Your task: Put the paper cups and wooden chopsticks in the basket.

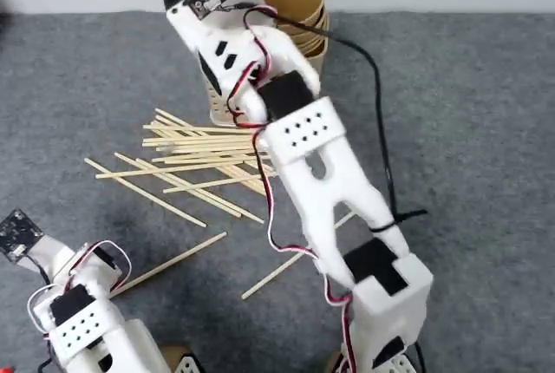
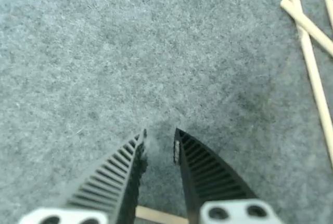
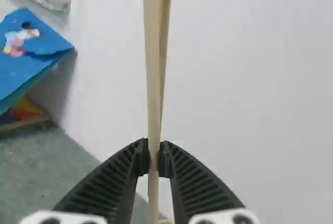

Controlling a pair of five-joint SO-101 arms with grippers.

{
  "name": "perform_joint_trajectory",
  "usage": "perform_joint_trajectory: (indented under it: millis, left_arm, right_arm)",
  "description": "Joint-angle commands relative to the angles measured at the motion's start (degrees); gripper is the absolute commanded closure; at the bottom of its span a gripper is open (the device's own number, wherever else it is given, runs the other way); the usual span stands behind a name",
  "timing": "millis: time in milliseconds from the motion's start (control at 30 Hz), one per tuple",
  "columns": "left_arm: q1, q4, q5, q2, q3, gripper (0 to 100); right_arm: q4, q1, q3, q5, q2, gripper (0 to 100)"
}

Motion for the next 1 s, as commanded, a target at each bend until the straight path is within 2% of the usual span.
perform_joint_trajectory:
  millis: [0, 367, 800, 967]
  left_arm:
    - [0.1, -0.7, -0.6, -0.1, -0.2, 91]
    - [-0.3, -0.7, -0.6, -0.1, -0.2, 91]
    - [0.1, -0.7, -0.6, -0.1, -0.2, 91]
    - [0.1, -0.7, -0.6, -0.1, -0.2, 91]
  right_arm:
    - [-5.9, 0.8, -1.8, -4.0, 2.4, 99.1]
    - [-6.3, 4.9, -1.8, -4.9, 7.0, 99.1]
    - [-6.1, 4.1, -1.7, -5.1, 11.3, 99.1]
    - [-6.1, 4.2, -1.7, -8.4, 13.6, 99.1]
